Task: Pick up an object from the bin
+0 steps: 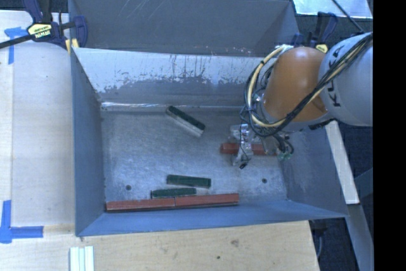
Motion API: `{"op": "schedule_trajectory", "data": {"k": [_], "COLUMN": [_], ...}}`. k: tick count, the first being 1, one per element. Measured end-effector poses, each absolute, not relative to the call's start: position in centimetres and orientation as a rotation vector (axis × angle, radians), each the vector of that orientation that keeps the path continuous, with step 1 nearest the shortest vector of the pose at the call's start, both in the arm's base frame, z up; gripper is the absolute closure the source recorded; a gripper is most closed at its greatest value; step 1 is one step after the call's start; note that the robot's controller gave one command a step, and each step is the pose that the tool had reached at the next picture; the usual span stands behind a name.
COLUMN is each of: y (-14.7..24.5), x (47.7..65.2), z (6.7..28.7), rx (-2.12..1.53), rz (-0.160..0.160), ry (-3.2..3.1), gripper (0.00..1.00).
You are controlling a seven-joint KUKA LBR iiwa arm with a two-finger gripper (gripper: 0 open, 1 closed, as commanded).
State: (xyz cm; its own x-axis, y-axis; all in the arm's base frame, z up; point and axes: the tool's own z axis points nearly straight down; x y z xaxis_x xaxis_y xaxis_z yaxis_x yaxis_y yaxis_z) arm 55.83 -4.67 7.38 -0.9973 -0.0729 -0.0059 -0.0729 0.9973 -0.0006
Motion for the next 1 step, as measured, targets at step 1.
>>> {"op": "schedule_trajectory", "data": {"k": [1], "y": [-3.64], "x": [54.34], "z": [25.33], "rx": [-0.069], "rz": [-0.002], "ry": [3.128], "gripper": [1.0]}}
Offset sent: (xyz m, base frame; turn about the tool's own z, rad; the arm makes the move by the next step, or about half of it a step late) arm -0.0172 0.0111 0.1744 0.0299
